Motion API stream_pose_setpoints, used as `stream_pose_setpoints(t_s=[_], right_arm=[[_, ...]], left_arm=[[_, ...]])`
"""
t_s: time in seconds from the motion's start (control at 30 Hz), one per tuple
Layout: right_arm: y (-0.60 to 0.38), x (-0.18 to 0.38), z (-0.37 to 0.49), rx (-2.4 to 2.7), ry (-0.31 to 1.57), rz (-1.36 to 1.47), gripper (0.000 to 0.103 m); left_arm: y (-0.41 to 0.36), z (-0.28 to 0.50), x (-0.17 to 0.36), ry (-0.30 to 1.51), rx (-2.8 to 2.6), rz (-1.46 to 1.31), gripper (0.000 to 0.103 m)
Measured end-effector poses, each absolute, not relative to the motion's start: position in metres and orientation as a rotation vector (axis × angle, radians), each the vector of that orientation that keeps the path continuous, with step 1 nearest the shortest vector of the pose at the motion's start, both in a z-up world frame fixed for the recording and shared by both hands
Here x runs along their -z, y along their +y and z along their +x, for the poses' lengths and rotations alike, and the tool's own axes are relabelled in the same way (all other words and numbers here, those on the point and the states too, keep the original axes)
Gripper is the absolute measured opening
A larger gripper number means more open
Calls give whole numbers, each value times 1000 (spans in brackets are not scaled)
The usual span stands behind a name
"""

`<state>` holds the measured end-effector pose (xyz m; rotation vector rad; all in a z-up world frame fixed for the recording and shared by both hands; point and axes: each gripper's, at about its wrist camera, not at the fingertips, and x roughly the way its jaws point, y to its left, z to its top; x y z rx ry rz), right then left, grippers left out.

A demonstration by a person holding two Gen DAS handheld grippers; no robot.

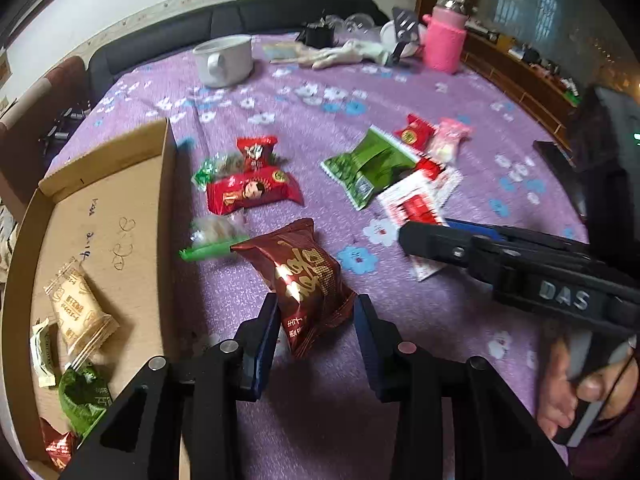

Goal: Organize snacks
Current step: 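Grasp the white-red candy stick with the right tool while the left tool grasps the dark red bag, then carry both snacks into the cardboard tray and open both tools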

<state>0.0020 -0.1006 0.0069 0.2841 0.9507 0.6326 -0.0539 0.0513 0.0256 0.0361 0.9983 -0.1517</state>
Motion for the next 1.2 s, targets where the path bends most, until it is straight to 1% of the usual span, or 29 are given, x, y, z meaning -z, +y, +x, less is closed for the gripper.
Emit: stream_pose_setpoints(t_s=[0.2, 0.23, 0.27, 0.3, 0.33, 0.37, 0.53, 0.7, 0.93, 1.2], right_arm=[[-94, -10, -1, -601, 926, 227, 31], [-93, -10, -2, -594, 921, 215, 27], [-91, -10, -3, -584, 917, 195, 16], [-90, -10, -4, -591, 918, 186, 15], [-90, -11, -5, -597, 911, 183, 12], [-90, -13, -7, -597, 896, 175, 11], [-85, -27, -21, -575, 802, 100, 11], [-79, -49, -37, -597, 792, 100, 11], [-21, -76, -48, -733, 845, 71, 12], [70, -69, -43, -820, 930, -1, 12]], left_arm=[[50, -65, -35, 977, 191, -2, 39], [50, -67, -36, 972, 196, -11, 39], [50, -70, -38, 965, 197, -16, 39], [51, -71, -40, 958, 196, -21, 39], [52, -73, -42, 950, 195, -31, 39], [55, -77, -45, 940, 195, -50, 39], [80, -92, -59, 895, 174, -122, 40], [132, -112, -72, 849, 94, -175, 40], [211, -119, -74, 820, -52, -218, 40], [274, -95, -54, 862, -130, -279, 40]])
